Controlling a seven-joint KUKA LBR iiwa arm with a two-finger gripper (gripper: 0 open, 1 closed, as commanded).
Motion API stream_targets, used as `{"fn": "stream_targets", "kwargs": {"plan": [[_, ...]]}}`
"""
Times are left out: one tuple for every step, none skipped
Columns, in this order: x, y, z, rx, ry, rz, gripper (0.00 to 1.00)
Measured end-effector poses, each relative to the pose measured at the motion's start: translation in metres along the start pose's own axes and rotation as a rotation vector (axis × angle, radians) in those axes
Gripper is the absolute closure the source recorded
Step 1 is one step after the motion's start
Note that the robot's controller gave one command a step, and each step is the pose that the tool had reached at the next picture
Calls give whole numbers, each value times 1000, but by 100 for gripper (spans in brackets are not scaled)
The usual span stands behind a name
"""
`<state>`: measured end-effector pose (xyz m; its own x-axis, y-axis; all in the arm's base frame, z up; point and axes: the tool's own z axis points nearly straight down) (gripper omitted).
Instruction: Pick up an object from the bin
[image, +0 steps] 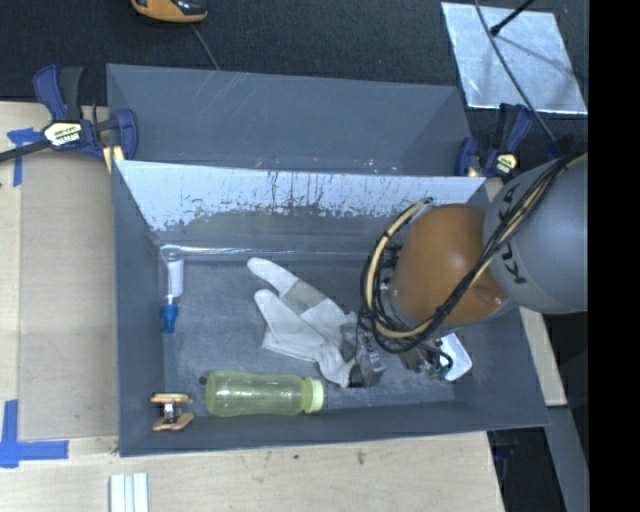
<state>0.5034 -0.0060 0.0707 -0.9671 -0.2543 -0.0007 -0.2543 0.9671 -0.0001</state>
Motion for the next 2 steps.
{"fn": "stream_targets", "kwargs": {"plan": [[0, 0, 0, 0, 0, 0, 100], [-1, 10, -134, 1, -2, -10, 100]]}}
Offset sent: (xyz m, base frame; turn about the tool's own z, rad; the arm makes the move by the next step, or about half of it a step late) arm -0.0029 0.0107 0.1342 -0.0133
